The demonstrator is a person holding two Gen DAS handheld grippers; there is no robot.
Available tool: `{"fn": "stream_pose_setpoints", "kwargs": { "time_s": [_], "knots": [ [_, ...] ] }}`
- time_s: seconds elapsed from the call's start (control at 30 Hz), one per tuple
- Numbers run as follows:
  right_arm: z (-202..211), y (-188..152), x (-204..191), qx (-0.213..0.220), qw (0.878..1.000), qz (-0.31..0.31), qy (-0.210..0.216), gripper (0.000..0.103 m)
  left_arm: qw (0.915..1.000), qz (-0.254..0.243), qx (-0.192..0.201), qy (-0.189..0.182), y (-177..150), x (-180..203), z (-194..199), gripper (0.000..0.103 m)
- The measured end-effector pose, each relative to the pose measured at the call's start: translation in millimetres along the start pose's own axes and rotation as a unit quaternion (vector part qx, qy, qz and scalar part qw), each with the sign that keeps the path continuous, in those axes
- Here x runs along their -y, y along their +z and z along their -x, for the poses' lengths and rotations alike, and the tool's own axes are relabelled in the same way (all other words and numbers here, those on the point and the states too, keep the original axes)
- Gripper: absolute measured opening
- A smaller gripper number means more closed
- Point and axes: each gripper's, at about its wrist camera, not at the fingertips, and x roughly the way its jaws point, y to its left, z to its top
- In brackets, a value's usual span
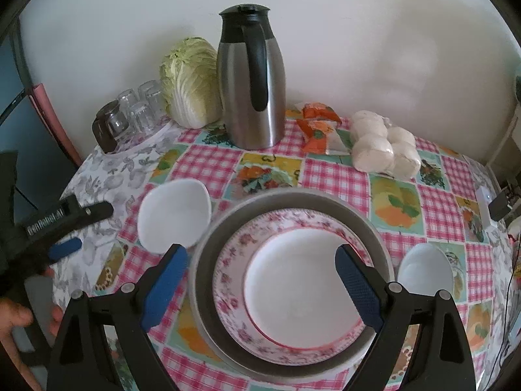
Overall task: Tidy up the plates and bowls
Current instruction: 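Move both tools to the rim of the white square bowl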
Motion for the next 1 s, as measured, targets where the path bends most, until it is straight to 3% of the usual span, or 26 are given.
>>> {"fn": "stream_pose_setpoints", "kwargs": {
  "time_s": [0.2, 0.33, 0.47, 0.57, 0.8, 0.9, 1.0],
  "knots": [
    [-8, 30, -18, -0.006, 1.0, -0.015, 0.024, 0.093, 0.9999, 0.005, -0.013, -0.007, 5, -2, -13, 0.091],
    [-17, 47, -26, -0.01, 1.0, -0.013, 0.018, 0.093, 0.9996, 0.015, -0.019, -0.012, 10, -8, -20, 0.083],
    [-32, 58, -35, -0.027, 0.999, -0.002, 0.019, 0.093, 0.9988, 0.031, -0.031, -0.019, 12, -15, -32, 0.081],
    [-43, 62, -43, -0.035, 0.999, 0.013, 0.011, 0.093, 0.998, 0.039, -0.043, -0.026, 14, -18, -42, 0.073],
    [-79, 65, -57, -0.069, 0.997, 0.028, -0.005, 0.092, 0.9966, 0.048, -0.059, -0.032, 15, -20, -60, 0.071],
    [-92, 64, -59, -0.081, 0.996, 0.032, -0.01, 0.089, 0.996, 0.048, -0.066, -0.037, 14, -17, -67, 0.07],
    [-104, 63, -60, -0.094, 0.995, 0.033, -0.011, 0.073, 0.9956, 0.046, -0.071, -0.039, 13, -14, -73, 0.063]
  ]
}}
